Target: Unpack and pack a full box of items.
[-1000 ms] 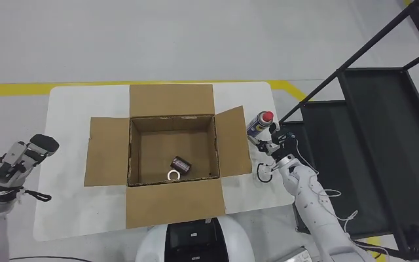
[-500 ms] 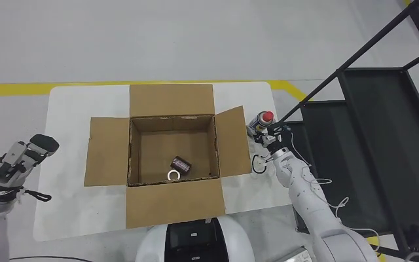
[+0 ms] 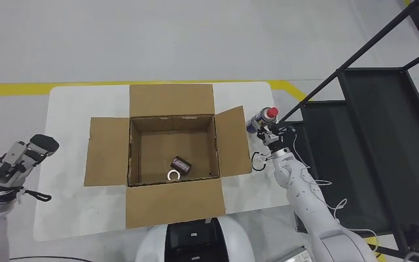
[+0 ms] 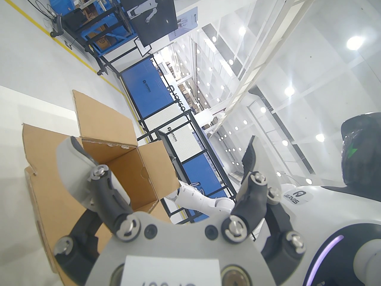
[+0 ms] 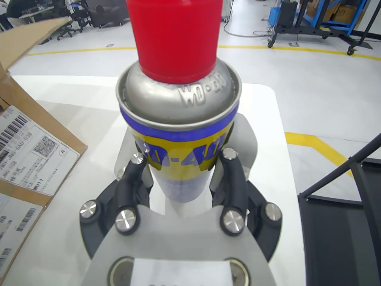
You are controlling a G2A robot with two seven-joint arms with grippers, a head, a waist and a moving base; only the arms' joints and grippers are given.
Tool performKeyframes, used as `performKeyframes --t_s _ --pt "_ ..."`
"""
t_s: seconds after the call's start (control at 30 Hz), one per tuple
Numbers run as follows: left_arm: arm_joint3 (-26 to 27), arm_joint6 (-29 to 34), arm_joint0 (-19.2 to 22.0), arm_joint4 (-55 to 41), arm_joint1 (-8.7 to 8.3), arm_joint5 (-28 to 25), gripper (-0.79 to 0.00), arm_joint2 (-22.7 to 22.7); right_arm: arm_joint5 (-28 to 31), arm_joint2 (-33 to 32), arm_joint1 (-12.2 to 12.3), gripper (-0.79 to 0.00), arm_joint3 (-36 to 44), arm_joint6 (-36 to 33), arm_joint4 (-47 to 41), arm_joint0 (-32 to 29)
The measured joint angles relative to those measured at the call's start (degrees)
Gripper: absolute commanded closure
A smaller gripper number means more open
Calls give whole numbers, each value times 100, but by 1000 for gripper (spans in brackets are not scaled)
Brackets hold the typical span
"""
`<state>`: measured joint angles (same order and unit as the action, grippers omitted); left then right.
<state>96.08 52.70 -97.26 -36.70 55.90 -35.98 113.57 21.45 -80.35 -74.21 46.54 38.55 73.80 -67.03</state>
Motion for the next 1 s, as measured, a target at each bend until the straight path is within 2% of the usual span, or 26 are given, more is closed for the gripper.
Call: performKeyframes --t_s 0.13,0.2,0.33,0.5,0.67,0.73,0.83,1.0 --pt "0 0 0 0 0 0 -785 0 -296 -349 117 0 995 480 190 -484" --pt "0 0 0 0 0 0 -785 0 -444 -618 192 0 1796 563 317 -862" --pt "0 0 0 0 0 0 -785 0 -511 -1153 310 0 3543 72 502 -1667" --pt "0 0 0 0 0 0 -785 0 199 -1640 404 0 5593 -2001 -161 -2398" --pt "0 0 0 0 0 0 -785 0 1475 -1647 518 0 6907 -4577 -1230 -2563" --pt "0 0 0 0 0 0 -785 0 1679 -1606 545 0 7159 -5227 -1644 -2458" --pt "0 0 0 0 0 0 -785 0 1640 -1301 580 0 7371 -6191 -2025 -2217" --pt "0 0 0 0 0 0 -785 0 1551 -432 602 0 7319 -7580 -2769 -1728"
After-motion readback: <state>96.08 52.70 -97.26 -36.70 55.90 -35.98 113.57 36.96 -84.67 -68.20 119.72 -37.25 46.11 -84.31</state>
